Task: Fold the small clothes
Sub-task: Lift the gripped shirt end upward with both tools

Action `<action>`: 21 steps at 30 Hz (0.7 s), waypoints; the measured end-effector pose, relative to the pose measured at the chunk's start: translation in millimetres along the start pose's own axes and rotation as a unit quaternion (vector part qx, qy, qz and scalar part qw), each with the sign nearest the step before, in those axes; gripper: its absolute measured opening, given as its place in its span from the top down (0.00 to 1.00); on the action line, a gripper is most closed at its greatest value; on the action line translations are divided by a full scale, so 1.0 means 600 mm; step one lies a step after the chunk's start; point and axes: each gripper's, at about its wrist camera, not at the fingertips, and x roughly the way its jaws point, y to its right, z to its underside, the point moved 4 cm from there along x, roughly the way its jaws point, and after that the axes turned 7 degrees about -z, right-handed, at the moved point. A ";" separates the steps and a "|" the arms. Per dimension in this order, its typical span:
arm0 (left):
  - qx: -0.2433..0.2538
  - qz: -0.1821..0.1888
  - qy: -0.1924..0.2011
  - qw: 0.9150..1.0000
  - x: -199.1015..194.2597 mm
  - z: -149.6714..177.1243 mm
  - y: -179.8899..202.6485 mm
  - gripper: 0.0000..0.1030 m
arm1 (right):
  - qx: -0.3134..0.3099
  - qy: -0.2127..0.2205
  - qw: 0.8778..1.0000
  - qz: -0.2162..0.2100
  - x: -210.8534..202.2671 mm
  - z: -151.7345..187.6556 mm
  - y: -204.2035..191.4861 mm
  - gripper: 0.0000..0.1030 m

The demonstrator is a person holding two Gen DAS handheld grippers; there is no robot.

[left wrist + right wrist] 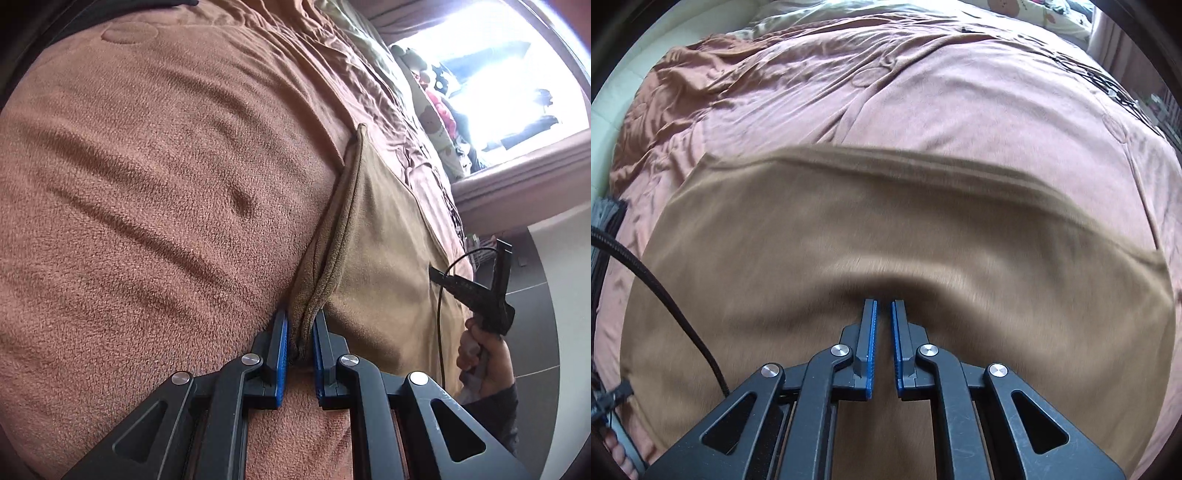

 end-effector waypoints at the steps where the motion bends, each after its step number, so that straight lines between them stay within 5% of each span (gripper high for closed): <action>1: -0.002 0.000 0.000 1.000 0.000 0.001 0.000 0.88 | 0.004 0.002 1.000 0.003 0.005 -0.006 0.002 0.96; 7: -0.002 -0.001 -0.009 1.000 0.002 -0.001 0.010 0.85 | 0.013 0.010 1.000 0.009 0.028 -0.042 0.011 0.96; 13: 0.001 0.009 -0.013 1.000 0.003 -0.005 0.023 0.69 | 0.030 0.004 0.999 0.011 0.042 -0.075 0.033 0.96; 15: 0.010 0.007 -0.013 1.000 0.005 -0.004 0.031 0.62 | 0.034 -0.003 0.999 0.007 0.037 -0.073 0.033 0.96; 21: 0.022 0.001 -0.004 1.000 0.013 -0.005 0.037 0.63 | 0.033 -0.020 0.999 -0.021 -0.010 -0.041 0.024 0.95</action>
